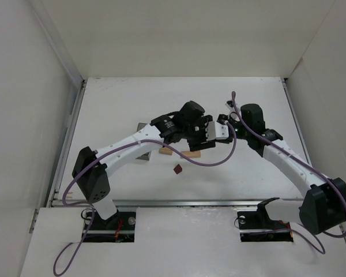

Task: Build the wood block tower

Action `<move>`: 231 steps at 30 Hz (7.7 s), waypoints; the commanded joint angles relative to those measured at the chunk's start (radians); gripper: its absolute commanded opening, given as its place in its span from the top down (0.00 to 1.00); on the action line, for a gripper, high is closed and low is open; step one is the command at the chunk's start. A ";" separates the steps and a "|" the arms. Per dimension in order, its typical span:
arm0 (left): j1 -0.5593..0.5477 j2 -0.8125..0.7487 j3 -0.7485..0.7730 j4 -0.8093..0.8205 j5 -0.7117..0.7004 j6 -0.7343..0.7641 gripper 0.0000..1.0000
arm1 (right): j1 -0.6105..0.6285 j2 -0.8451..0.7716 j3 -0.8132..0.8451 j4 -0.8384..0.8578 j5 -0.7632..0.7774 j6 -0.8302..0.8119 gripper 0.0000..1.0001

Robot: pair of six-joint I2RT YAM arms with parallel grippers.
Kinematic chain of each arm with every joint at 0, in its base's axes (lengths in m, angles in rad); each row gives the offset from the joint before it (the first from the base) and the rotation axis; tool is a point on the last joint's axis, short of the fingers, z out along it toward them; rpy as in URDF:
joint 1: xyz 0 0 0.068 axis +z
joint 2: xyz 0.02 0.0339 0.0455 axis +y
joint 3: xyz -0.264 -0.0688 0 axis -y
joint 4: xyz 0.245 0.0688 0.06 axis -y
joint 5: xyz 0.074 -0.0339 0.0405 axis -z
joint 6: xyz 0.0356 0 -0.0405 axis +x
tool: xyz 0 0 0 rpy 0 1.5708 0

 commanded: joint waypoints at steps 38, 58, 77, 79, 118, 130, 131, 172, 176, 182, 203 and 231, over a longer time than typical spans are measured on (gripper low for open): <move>0.048 0.327 0.221 -0.463 -0.124 -0.066 1.00 | -0.084 -0.173 0.090 -0.589 0.801 0.028 0.04; 0.057 0.476 0.318 -0.447 -0.139 -0.095 1.00 | -0.093 -0.200 0.100 -0.646 0.886 0.030 0.04; 0.026 0.547 0.370 -0.416 -0.203 -0.104 1.00 | -0.093 -0.209 0.100 -0.646 0.886 0.030 0.04; 0.026 0.547 0.370 -0.416 -0.203 -0.104 1.00 | -0.093 -0.209 0.100 -0.646 0.876 0.030 0.04; 0.026 0.496 0.390 -0.444 -0.176 -0.086 0.53 | -0.093 -0.209 0.090 -0.628 0.876 0.021 0.04; 0.089 0.193 0.309 -0.401 -0.078 -0.114 0.41 | -0.093 -0.209 0.081 -0.618 0.849 0.002 0.04; 0.100 0.173 0.283 -0.401 -0.078 -0.104 0.41 | -0.093 -0.209 0.081 -0.618 0.838 0.002 0.04; 0.232 0.280 -0.180 -0.135 -0.127 0.242 0.78 | -0.093 -0.190 0.081 -0.609 0.818 -0.018 0.04; 0.241 0.271 -0.168 -0.154 -0.163 0.218 1.00 | -0.093 -0.200 0.081 -0.609 0.818 -0.018 0.04; 0.261 0.309 0.154 -0.321 -0.130 0.028 1.00 | -0.093 -0.200 0.081 -0.609 0.818 -0.018 0.04; 0.040 0.433 0.390 -0.490 -0.164 -0.087 1.00 | -0.093 -0.249 0.081 -0.609 0.827 -0.018 0.04; 0.022 0.479 0.415 -0.462 -0.139 -0.080 1.00 | -0.093 -0.249 0.081 -0.609 0.827 -0.018 0.04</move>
